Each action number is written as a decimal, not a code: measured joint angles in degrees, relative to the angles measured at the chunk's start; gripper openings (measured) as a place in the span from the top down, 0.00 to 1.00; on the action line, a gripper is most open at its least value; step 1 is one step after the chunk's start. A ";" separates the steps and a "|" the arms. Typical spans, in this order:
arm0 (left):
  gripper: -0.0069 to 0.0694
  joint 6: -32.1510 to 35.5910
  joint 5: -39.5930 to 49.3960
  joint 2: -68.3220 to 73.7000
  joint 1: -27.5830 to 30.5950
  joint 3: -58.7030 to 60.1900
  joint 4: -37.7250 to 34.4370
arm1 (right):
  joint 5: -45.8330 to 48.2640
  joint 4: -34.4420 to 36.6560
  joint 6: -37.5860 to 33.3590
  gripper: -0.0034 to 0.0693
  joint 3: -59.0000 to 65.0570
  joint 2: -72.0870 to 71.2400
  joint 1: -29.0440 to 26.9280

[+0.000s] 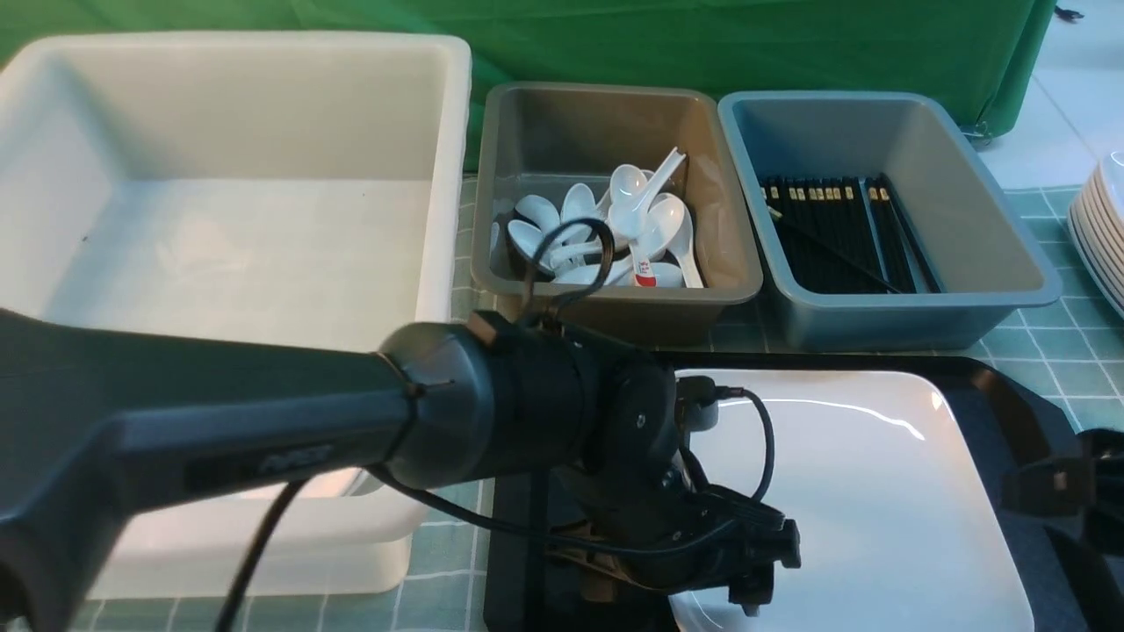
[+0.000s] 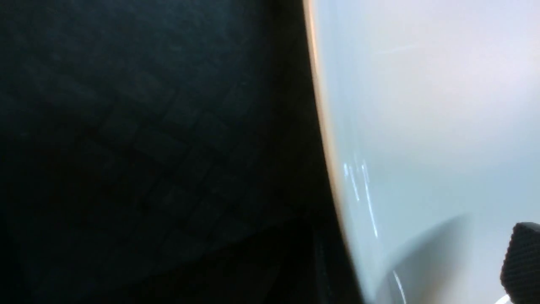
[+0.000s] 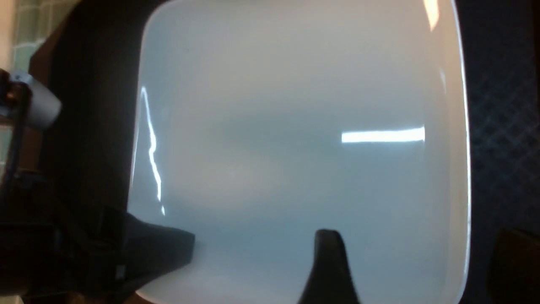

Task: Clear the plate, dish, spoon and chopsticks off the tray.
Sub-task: Use the left arm to grab a plate from the dinner plate, then use the left arm to put the plate into the large storage box on the left

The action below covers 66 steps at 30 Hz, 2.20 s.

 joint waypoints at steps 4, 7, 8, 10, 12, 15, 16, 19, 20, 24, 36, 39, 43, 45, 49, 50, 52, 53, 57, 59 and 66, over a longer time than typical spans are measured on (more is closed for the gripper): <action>0.35 0.24 -0.95 0.68 -0.04 0.00 -0.14 | -0.23 -0.74 0.00 0.26 0.00 -0.41 0.00; 0.65 -0.34 -1.53 1.17 -0.04 0.00 -0.69 | -0.17 -1.28 0.00 0.26 0.00 -0.41 0.00; 0.70 -0.59 -2.46 1.17 0.01 -0.08 -1.30 | -0.17 -1.36 0.00 0.26 0.00 -0.41 0.00; 0.79 -0.19 -3.91 1.17 0.01 -0.42 -1.47 | -0.17 -1.42 0.00 0.26 0.00 -0.41 0.00; 0.80 0.76 -4.09 1.05 -0.05 -0.60 -1.47 | -0.17 -1.53 -0.09 0.26 0.00 -0.41 0.00; 0.80 0.85 -3.00 0.86 -0.05 -0.60 -1.67 | -0.17 -2.01 -0.24 0.26 0.00 -0.41 0.00; 0.80 1.30 -2.65 0.58 -0.05 -0.60 -1.41 | -0.17 -2.14 -0.24 0.26 0.00 -0.41 0.00; 0.80 1.48 -1.99 -0.24 0.08 -0.60 -1.24 | -0.17 -2.23 -0.24 0.26 0.00 -0.41 0.00; 0.80 1.53 -1.48 -0.91 0.30 -0.60 -0.90 | -0.17 -2.28 -0.24 0.26 0.00 -0.41 0.00; 0.84 2.74 0.26 -4.26 1.67 -0.42 0.08 | 0.46 -2.34 -0.34 0.26 -0.81 -0.41 0.00; 0.88 7.99 6.05 -19.54 8.63 -0.30 1.96 | 5.53 -2.46 -0.41 0.26 -13.40 -0.41 0.00; 0.87 8.13 7.74 -21.08 9.60 -0.30 2.03 | 5.37 -2.46 -0.41 0.26 -15.09 -0.45 0.00; 0.87 9.64 10.33 -20.34 9.80 -0.22 1.78 | 5.36 -2.46 -0.41 0.26 -15.42 -0.45 0.00; 0.87 10.58 10.27 -19.95 9.69 -0.12 1.02 | 5.36 -2.46 -0.41 0.26 -15.42 -0.45 0.00; 0.88 11.51 9.26 -19.88 9.50 0.03 -0.41 | 5.36 -2.46 -0.41 0.26 -15.42 -0.45 0.00; 0.88 11.51 9.27 -19.88 9.50 0.03 -0.42 | 5.36 -2.46 -0.41 0.26 -15.42 -0.45 0.00; 0.88 11.57 9.27 -20.07 9.50 0.08 -0.82 | 5.40 -2.46 -0.41 0.26 -15.42 -0.45 0.00; 0.88 11.95 9.27 -20.43 9.50 0.15 -1.21 | 5.40 -2.46 -0.41 0.26 -15.44 -0.45 0.00; 0.87 12.64 9.27 -22.80 9.50 0.20 -1.68 | 5.40 -2.46 -0.41 0.26 -15.44 -0.45 0.00; 0.87 12.70 8.91 -24.81 9.77 0.20 -1.91 | 5.40 -2.46 -0.41 0.26 -15.44 -0.45 0.00; 0.87 12.70 9.02 -29.04 13.31 0.20 -2.01 | 5.40 -2.46 -0.41 0.26 -15.51 -0.45 0.00</action>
